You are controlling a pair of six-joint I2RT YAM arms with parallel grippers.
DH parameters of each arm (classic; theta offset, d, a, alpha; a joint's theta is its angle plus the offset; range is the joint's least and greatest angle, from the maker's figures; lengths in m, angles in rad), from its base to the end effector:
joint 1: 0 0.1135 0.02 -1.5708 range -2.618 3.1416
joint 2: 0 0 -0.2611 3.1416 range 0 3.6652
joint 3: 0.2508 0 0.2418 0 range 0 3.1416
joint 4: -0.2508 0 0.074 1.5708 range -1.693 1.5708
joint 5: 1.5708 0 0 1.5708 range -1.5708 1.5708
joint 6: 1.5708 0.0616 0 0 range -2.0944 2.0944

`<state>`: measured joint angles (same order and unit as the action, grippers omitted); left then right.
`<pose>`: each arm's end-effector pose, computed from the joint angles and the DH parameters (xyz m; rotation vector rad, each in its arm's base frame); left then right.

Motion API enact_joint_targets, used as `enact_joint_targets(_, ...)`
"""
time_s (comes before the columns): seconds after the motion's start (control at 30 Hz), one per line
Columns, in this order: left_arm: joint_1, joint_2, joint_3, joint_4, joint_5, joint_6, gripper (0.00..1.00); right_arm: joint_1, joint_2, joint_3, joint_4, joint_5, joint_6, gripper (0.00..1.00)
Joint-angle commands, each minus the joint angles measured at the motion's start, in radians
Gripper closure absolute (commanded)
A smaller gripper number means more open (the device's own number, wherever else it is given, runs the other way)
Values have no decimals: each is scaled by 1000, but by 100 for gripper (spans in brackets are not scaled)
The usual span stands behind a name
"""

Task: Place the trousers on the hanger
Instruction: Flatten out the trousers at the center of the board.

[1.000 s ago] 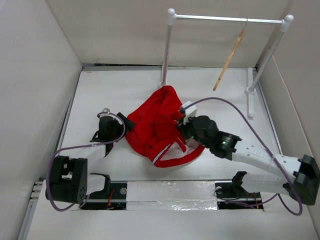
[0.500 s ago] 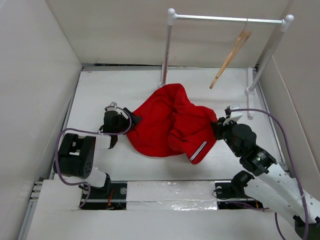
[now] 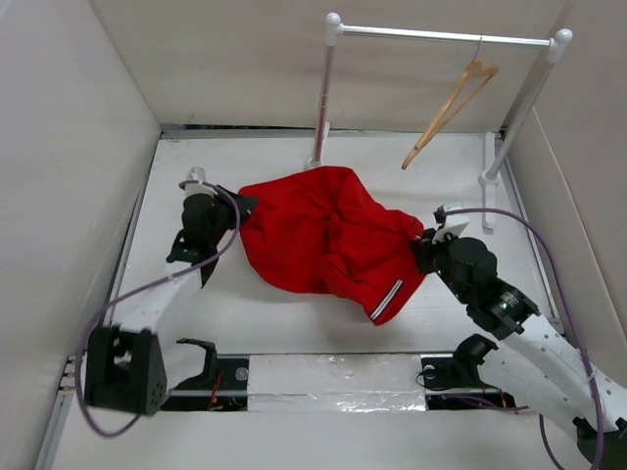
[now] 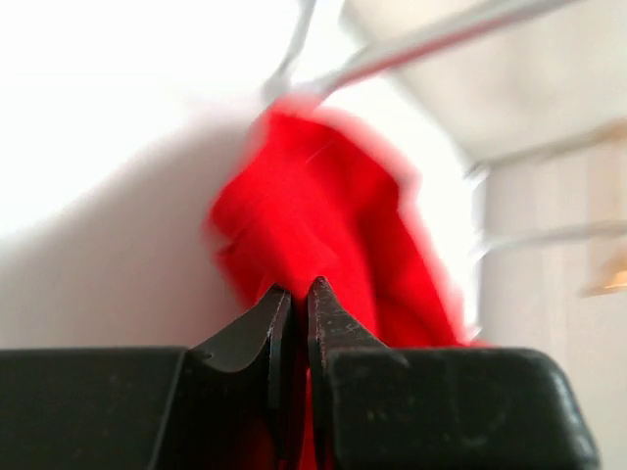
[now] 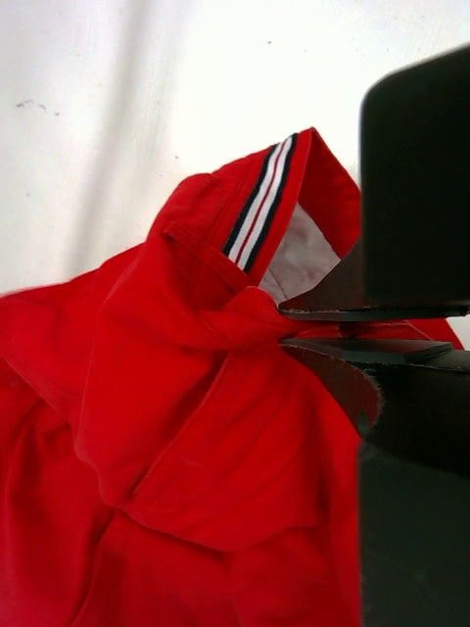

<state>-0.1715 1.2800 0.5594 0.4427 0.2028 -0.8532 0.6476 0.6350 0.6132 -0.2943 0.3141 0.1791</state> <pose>0.2836 -0.0617 0.2173 -0.5068 1.8735 -0.8875 0.1481 0.0882 0.2821 -0.2249 1.8665 0.2731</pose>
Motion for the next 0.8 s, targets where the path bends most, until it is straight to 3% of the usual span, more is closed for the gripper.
enact_joint_targets(0.0, 26, -308, 167, -106, -218, 19, 100, -8, -24, 92, 18, 9, -29, 100)
enact_joint_targets(0.13, 26, -481, 240, -238, -342, 60, 100, 1, -47, 176, -2, 43, -43, 100)
enact_joint_targets(0.17, 26, -498, 255, -293, -374, 78, 95, 1, -52, 190, -17, 51, -46, 100)
enact_joint_targets(0.2, 26, -510, 287, -323, -390, 91, 84, 1, -58, 203, -25, 77, -47, 100)
enact_joint_targets(0.27, 26, -512, 301, -375, -433, 123, 72, 1, -60, 220, -42, 120, -46, 100)
enact_joint_targets(0.3, 26, -501, 303, -378, -447, 134, 59, 1, -55, 223, -45, 179, -38, 100)
enact_joint_targets(0.37, 26, -475, 309, -384, -505, 149, 44, -8, -43, 229, -58, 236, -32, 100)
enact_joint_targets(0.4, 26, -429, 316, -378, -519, 154, 31, -8, -34, 227, -59, 297, -21, 100)
enact_joint_targets(0.57, 38, -248, 408, -441, -443, 129, 29, -38, 38, 220, -72, 401, 13, 100)
enact_joint_targets(0.67, 38, -295, 314, -342, -396, 114, 28, -104, 42, 178, -97, 408, 39, 88)
enact_joint_targets(0.7, 38, -339, 239, -320, -393, 112, 28, -114, 35, 162, -92, 413, 46, 73)
enact_joint_targets(0.77, 38, -364, 185, -311, -411, 106, 27, -114, 2, 123, -59, 393, 57, 53)
